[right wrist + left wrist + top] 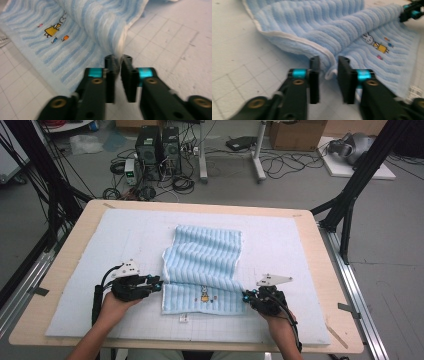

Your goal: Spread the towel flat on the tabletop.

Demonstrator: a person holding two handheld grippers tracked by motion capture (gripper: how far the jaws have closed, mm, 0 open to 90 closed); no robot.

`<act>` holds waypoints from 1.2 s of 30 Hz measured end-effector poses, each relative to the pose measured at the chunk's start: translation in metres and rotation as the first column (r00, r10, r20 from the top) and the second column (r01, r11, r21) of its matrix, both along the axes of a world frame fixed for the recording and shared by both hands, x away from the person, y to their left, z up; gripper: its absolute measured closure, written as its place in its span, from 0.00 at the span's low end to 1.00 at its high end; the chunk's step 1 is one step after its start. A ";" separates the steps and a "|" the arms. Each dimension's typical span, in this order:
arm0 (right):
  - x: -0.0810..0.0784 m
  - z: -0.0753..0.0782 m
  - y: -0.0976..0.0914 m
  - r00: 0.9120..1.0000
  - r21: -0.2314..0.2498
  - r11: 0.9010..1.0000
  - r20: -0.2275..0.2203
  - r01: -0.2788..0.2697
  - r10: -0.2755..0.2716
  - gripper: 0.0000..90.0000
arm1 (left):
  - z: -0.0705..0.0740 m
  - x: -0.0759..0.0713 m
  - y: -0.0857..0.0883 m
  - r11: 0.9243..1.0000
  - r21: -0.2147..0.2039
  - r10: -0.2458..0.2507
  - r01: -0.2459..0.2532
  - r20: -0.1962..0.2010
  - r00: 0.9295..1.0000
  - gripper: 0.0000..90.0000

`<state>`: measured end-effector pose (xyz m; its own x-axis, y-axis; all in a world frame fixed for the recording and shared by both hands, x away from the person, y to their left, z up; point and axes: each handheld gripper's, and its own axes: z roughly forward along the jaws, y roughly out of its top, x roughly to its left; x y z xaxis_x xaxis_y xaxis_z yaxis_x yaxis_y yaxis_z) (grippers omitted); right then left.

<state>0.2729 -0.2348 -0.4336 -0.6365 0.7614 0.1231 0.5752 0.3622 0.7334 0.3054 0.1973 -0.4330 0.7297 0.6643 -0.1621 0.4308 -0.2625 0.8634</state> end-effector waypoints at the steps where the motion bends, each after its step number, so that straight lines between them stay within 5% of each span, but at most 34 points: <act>1: -0.001 0.001 -0.003 1.000 0.025 1.000 0.009 0.009 -0.010 0.81 | 0.001 0.001 0.000 1.000 -0.016 0.021 -0.021 0.001 1.000 0.65; 8: 0.017 0.016 -0.007 0.988 0.116 0.990 0.119 0.084 -0.097 0.68 | 0.002 0.020 -0.010 0.997 -0.034 0.076 -0.076 0.014 0.997 0.50; 14: 0.060 0.011 0.009 0.984 0.097 0.987 0.112 0.127 -0.138 0.61 | 0.005 0.044 -0.018 0.992 -0.022 0.123 -0.123 0.020 0.992 0.46; 17: 0.080 0.006 0.023 0.991 0.108 0.988 0.073 0.106 -0.114 0.58 | 0.005 0.047 -0.021 0.992 -0.024 0.127 -0.127 0.027 0.992 0.46; 20: 0.095 -0.002 0.039 0.995 0.048 0.995 0.054 0.087 -0.089 0.60 | 0.004 0.048 -0.022 0.992 -0.021 0.128 -0.127 0.015 0.992 0.46; 24: 0.109 -0.011 0.052 0.996 -0.083 0.994 0.055 0.069 -0.064 0.91 | 0.004 0.049 -0.020 0.991 -0.024 0.135 -0.135 0.018 0.991 0.46; 26: 0.116 -0.010 0.055 0.993 -0.117 0.989 0.088 0.094 -0.084 0.94 | 0.003 0.049 -0.019 0.990 -0.022 0.139 -0.138 0.013 0.990 0.46; 33: 0.146 -0.004 0.052 0.962 -0.173 0.956 0.177 0.238 -0.208 0.94 | 0.000 0.051 -0.024 0.991 -0.024 0.133 -0.133 0.000 0.991 0.46; 36: 0.151 -0.005 0.048 0.949 -0.157 0.948 0.198 0.277 -0.245 0.90 | -0.001 0.051 -0.026 0.993 -0.017 0.118 -0.118 -0.002 0.993 0.46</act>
<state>0.4235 -0.1870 -0.4387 -0.4115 0.9026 -0.1264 0.5371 0.3522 0.7665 0.3560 0.1714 -0.4340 0.6462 0.7430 -0.1743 0.4586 -0.1954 0.8669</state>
